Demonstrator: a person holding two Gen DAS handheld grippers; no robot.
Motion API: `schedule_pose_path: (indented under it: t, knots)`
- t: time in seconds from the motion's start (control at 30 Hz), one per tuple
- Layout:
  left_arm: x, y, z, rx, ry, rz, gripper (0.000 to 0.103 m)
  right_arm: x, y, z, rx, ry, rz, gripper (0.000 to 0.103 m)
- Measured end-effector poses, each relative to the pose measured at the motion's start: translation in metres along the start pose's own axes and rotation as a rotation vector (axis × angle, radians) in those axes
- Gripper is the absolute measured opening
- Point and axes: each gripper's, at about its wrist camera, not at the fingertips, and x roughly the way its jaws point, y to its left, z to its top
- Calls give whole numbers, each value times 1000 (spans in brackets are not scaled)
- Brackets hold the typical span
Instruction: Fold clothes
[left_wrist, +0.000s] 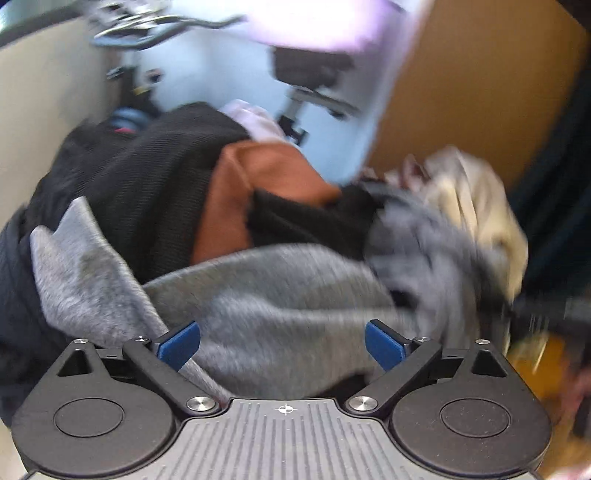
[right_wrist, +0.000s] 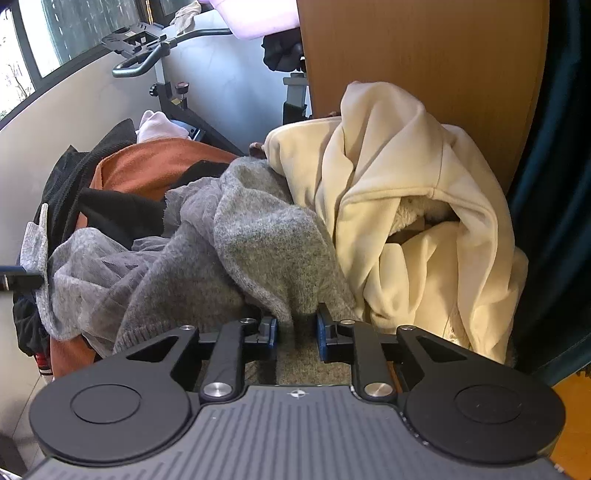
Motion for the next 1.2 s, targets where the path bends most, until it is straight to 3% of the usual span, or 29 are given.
schedule_pose_path:
  t: [0.23, 0.4, 0.53, 0.77, 0.8, 0.9, 0.93, 1.03, 1.2]
  knots:
    - [15, -32, -21, 277, 13, 59, 99, 1, -4, -1, 5, 9, -1, 22]
    - [19, -45, -18, 364, -58, 115, 94, 3, -3, -2, -4, 17, -3, 24]
    - [22, -56, -15, 434, -115, 160, 87, 6, -2, -2, -6, 24, -10, 33]
    - [39, -65, -19, 502, -97, 166, 87, 10, 0, -3, -13, 37, -14, 36]
    - [42, -66, -21, 520, -97, 169, 83, 10, 0, -3, -14, 39, -14, 36]
    - [36, -64, -22, 521, -130, 138, 35, 11, 0, -4, -16, 43, -14, 37]
    - [32, -61, -20, 501, -141, 121, 28, 11, 0, -4, -16, 45, -14, 37]
    - [17, -53, -12, 407, -173, 71, 19, 13, 0, -5, -16, 49, -16, 41]
    - [-10, -37, 2, 200, -231, -18, 14, 16, 0, -5, -15, 49, -27, 53]
